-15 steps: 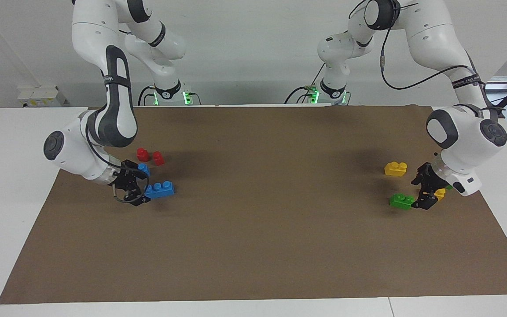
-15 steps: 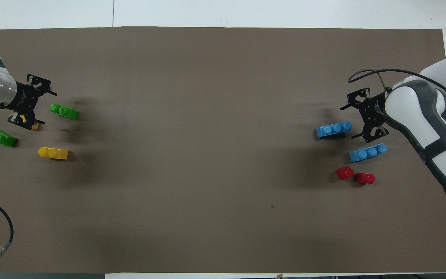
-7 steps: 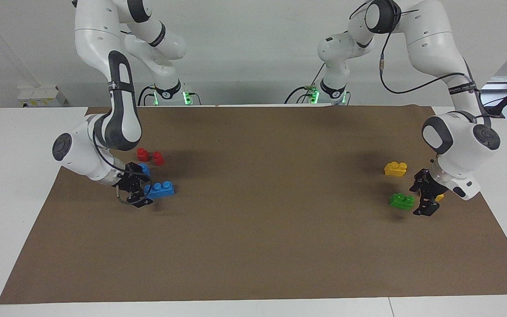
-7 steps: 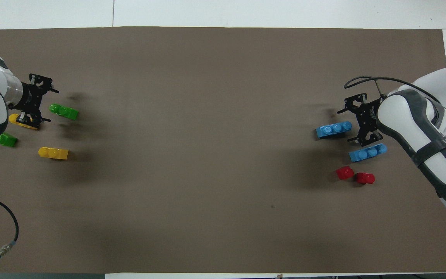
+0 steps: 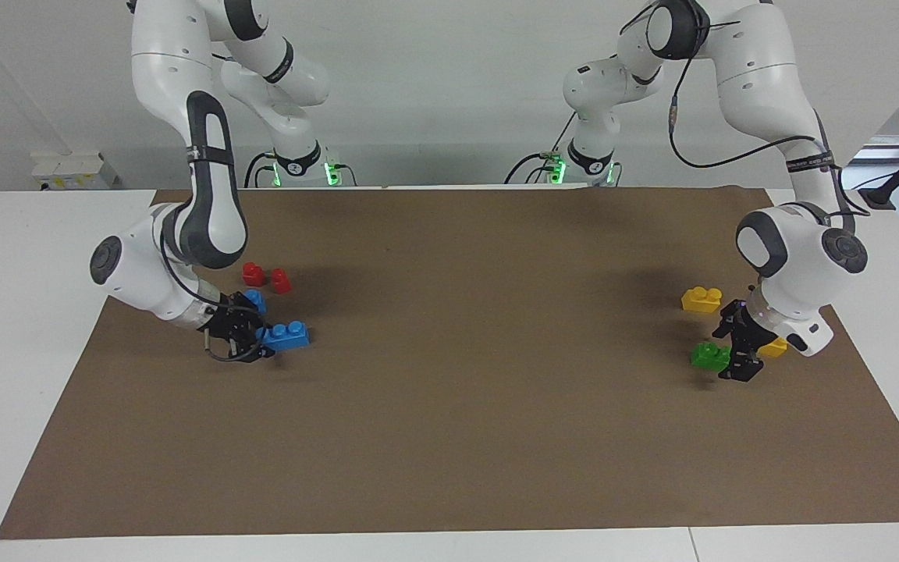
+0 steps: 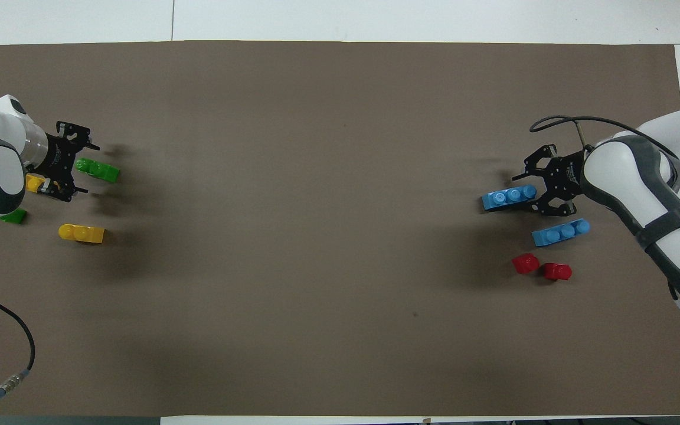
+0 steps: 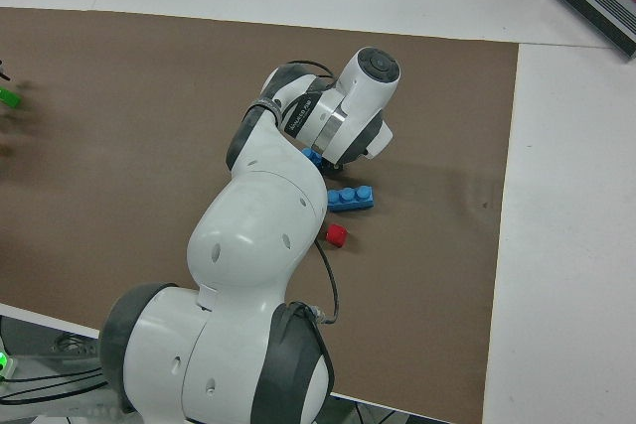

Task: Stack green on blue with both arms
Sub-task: 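Grasp the green brick with the left gripper while the right gripper grasps the blue brick, then carry the blue brick to the table centre while the left gripper lifts the green brick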

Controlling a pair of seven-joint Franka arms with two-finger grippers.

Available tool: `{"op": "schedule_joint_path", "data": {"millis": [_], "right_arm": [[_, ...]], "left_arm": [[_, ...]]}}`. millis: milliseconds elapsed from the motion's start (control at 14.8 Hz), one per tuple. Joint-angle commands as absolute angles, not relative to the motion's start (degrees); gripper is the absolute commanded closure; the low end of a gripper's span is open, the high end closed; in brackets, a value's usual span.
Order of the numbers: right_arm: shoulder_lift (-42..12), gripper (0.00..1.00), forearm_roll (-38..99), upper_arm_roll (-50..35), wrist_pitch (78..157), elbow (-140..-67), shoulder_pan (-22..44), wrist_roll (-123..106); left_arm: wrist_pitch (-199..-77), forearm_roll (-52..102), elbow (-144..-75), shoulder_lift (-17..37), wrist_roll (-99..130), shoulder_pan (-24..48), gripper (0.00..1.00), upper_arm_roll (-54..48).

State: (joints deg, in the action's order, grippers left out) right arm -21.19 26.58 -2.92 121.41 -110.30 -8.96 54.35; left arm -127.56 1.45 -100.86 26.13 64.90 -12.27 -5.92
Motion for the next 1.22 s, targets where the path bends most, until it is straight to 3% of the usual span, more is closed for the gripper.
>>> {"op": "schedule_joint_path", "data": {"millis": [0, 473, 743, 946, 1014, 1149], "right_arm": [[-20.39, 1.0, 28.83, -3.52, 121.82, -110.84, -10.11, 51.6], [-19.96, 1.0, 29.18, -4.04, 116.28, -100.38, -4.59, 59.21], [-18.02, 1.0, 29.0, -3.96, 117.86, -100.2, 5.34, 75.02], [-17.67, 1.0, 29.18, -4.04, 122.32, -100.37, 11.85, 87.84], [-17.67, 1.0, 29.18, -4.04, 124.78, -100.63, 14.39, 91.81], [-17.49, 1.0, 29.27, -4.13, 129.53, -102.56, 18.7, 97.97]], "left_arm": [[-128.14, 1.76, -101.51, 25.4, 65.74, -11.69, 0.0, -5.54], [-128.41, 1.41, -101.6, 25.4, 65.74, -11.69, 0.01, -5.45], [-128.5, 1.41, -101.6, 25.4, 65.74, -11.87, 0.37, -5.45], [-128.76, 0.88, -101.34, 25.49, 65.66, -11.78, 0.94, -5.45], [-128.67, 0.44, -100.99, 25.49, 65.48, -11.69, 1.0, -5.45], [-128.06, 0.26, -100.02, 25.66, 65.3, -11.69, 1.0, -5.54]]}}
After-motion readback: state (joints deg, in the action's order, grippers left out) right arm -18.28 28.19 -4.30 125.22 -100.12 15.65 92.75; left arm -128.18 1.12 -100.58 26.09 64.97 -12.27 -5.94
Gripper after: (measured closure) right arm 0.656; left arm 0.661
